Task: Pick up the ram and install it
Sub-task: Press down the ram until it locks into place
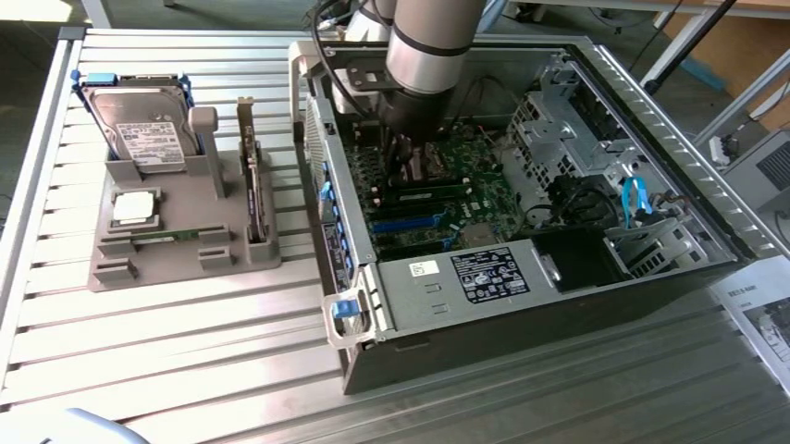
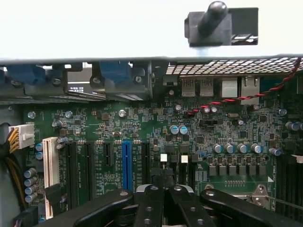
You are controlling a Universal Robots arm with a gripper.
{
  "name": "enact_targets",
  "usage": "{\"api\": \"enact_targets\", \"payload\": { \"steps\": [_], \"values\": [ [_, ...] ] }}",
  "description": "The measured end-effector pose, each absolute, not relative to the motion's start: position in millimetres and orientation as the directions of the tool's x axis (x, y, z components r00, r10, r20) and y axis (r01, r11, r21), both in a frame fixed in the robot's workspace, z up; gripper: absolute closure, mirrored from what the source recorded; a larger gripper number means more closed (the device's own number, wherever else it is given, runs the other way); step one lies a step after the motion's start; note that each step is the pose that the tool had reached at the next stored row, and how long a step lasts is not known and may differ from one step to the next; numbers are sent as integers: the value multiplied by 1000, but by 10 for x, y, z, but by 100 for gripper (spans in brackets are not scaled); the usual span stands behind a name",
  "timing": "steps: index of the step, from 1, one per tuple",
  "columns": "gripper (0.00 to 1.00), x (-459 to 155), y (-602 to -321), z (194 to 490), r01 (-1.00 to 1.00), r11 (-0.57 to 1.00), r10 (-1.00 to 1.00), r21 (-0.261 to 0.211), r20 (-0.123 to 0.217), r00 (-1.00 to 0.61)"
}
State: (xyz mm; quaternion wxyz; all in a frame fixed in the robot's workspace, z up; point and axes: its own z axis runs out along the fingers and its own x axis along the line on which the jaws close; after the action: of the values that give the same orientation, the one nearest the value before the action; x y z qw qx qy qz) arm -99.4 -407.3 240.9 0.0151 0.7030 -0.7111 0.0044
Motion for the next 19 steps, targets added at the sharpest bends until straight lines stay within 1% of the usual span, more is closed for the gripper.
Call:
{"api": "enact_targets", "payload": {
  "steps": [19],
  "values": [
    [90, -994, -4045, 2374, -1000, 12, -1000, 15, 28, -11]
  ]
}}
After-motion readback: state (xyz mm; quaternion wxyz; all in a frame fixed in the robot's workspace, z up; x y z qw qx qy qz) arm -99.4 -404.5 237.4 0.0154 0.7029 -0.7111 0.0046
